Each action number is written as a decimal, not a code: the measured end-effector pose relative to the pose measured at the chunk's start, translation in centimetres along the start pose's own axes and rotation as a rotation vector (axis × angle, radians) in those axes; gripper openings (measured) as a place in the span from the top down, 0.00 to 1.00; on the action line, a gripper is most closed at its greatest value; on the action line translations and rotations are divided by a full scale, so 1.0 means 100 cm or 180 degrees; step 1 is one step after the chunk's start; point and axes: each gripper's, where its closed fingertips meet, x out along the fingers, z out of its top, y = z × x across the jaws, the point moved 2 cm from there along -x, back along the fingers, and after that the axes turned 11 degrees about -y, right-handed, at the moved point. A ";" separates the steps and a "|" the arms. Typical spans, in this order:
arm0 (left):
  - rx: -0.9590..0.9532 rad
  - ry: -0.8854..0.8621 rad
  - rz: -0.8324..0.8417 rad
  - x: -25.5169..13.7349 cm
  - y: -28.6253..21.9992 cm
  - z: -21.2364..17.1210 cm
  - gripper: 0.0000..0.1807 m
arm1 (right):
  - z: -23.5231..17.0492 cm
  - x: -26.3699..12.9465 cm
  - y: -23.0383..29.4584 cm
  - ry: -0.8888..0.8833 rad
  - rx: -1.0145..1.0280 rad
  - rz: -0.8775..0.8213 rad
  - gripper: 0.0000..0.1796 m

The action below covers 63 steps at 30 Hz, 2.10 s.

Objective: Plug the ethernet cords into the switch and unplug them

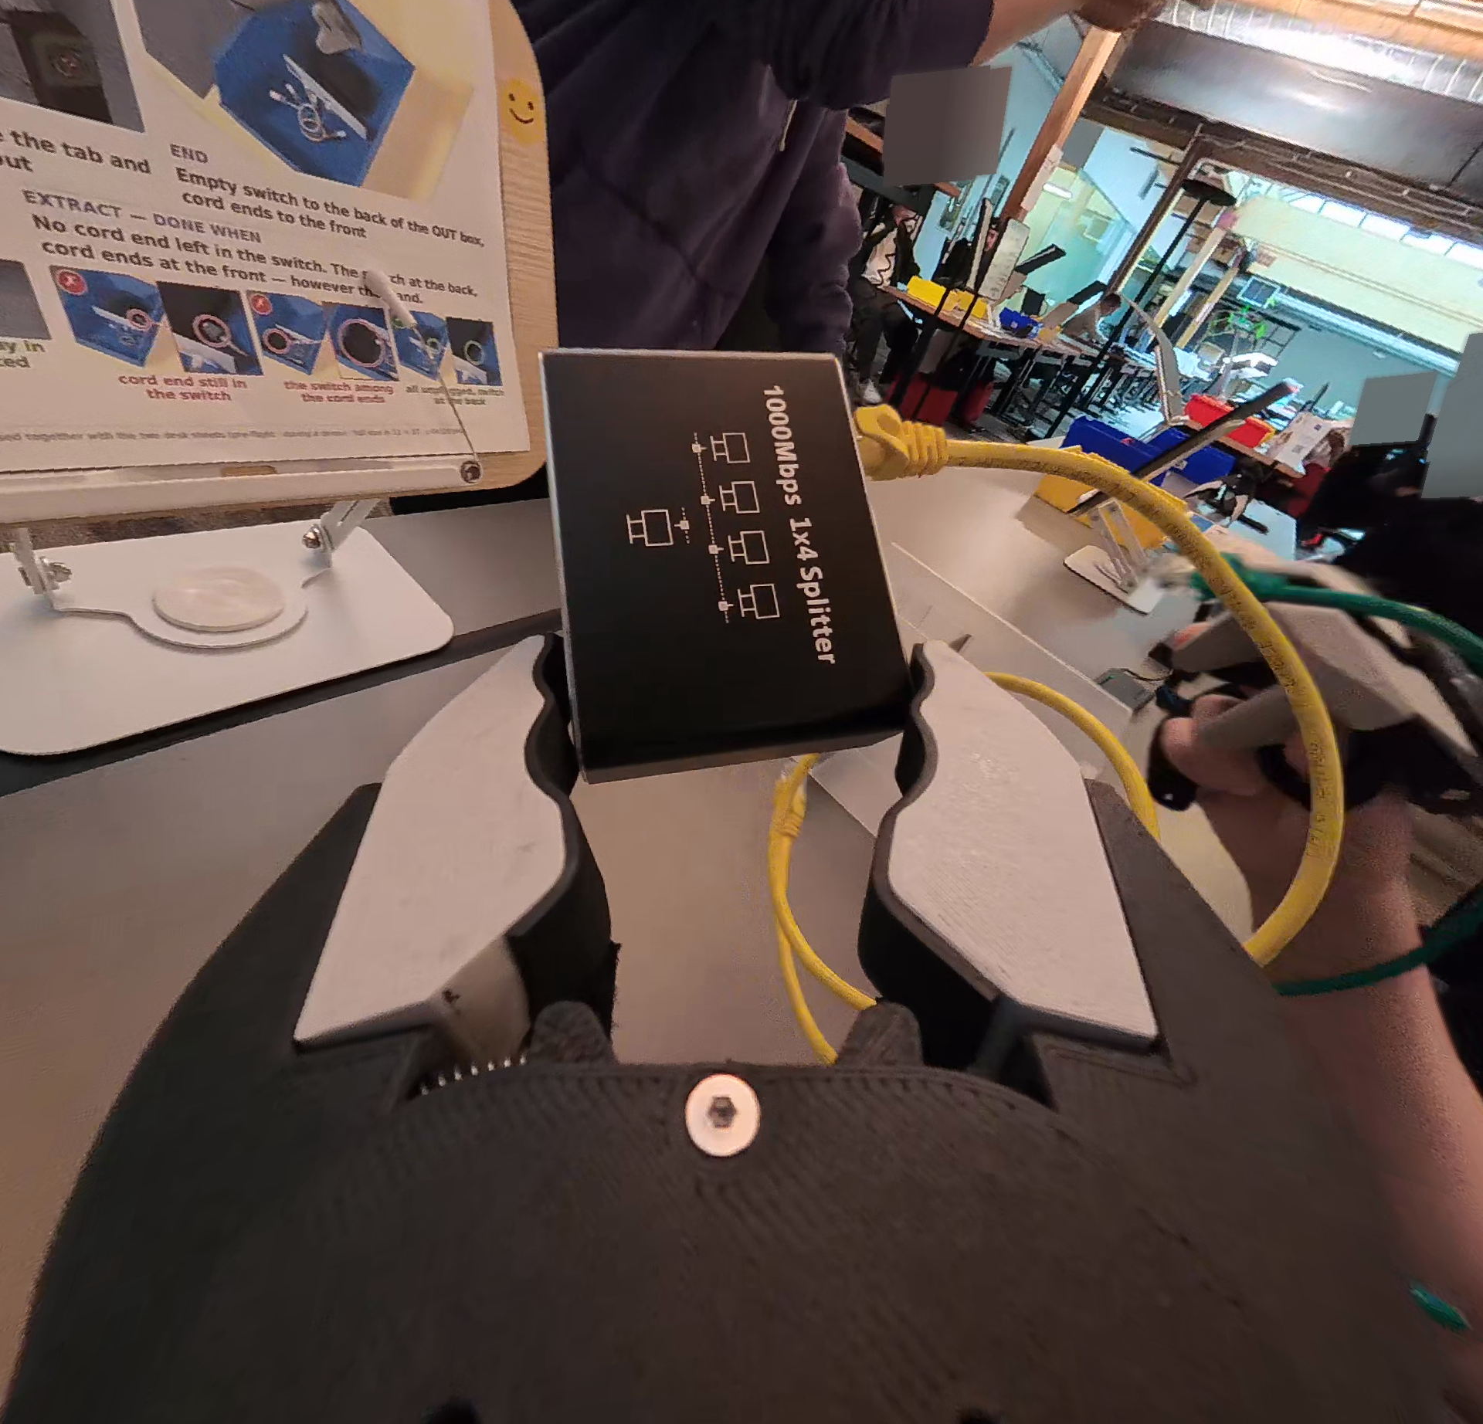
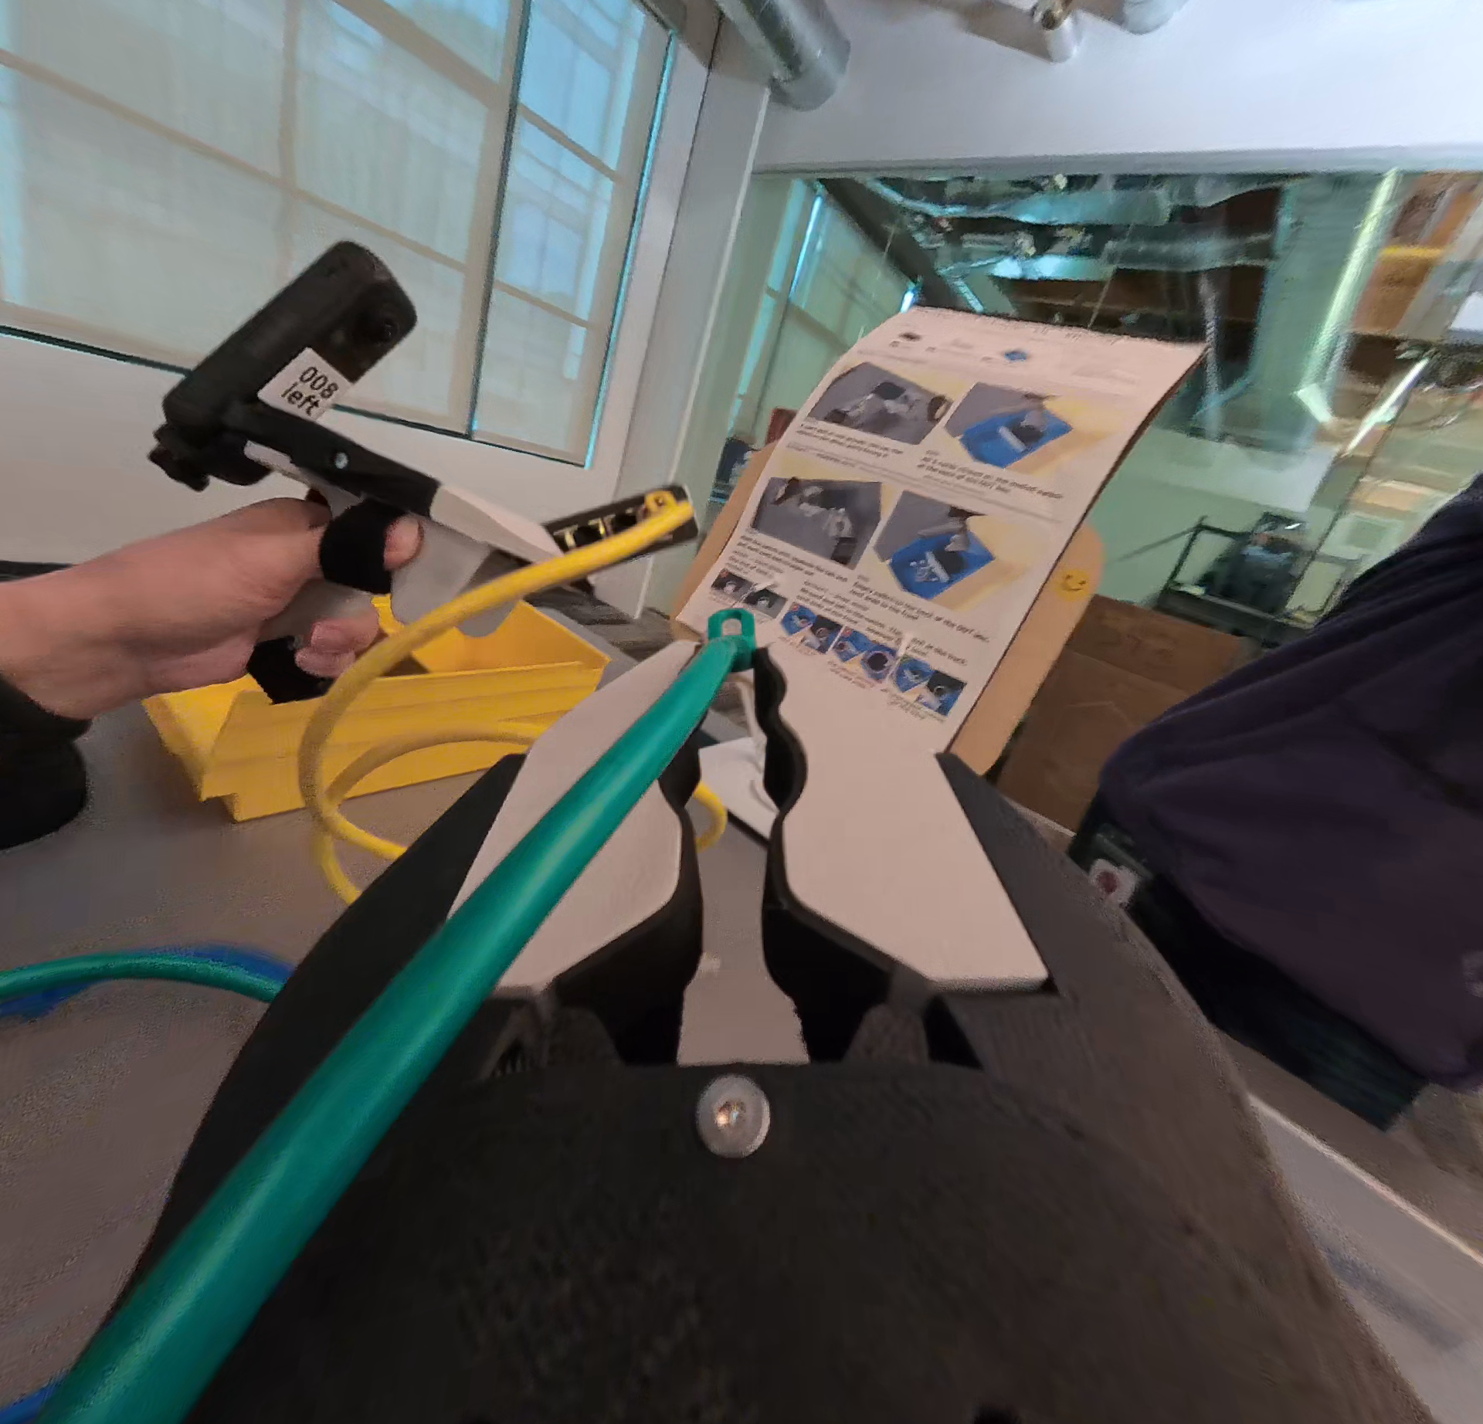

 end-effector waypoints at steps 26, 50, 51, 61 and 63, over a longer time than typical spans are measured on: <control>-0.0376 -0.0020 -0.0603 -0.002 -0.028 0.019 0.56 | 0.024 0.050 0.033 -0.0338 0.0256 0.0834 0.94; 0.0033 0.0239 -0.0638 0.008 -0.053 0.007 0.56 | 0.003 0.073 0.047 -0.0380 -0.0280 0.0845 0.94; 0.0114 0.0237 -0.0615 0.008 -0.054 0.008 0.56 | 0.004 0.073 0.047 -0.0399 -0.0260 0.0842 0.94; 0.0720 0.0159 -0.0487 0.002 -0.067 0.018 0.56 | 0.009 0.067 0.049 -0.0624 -0.0277 0.0806 0.94; 0.0773 0.0178 -0.0482 0.002 -0.068 0.018 0.56 | 0.010 0.066 0.050 -0.0645 -0.0294 0.0802 0.94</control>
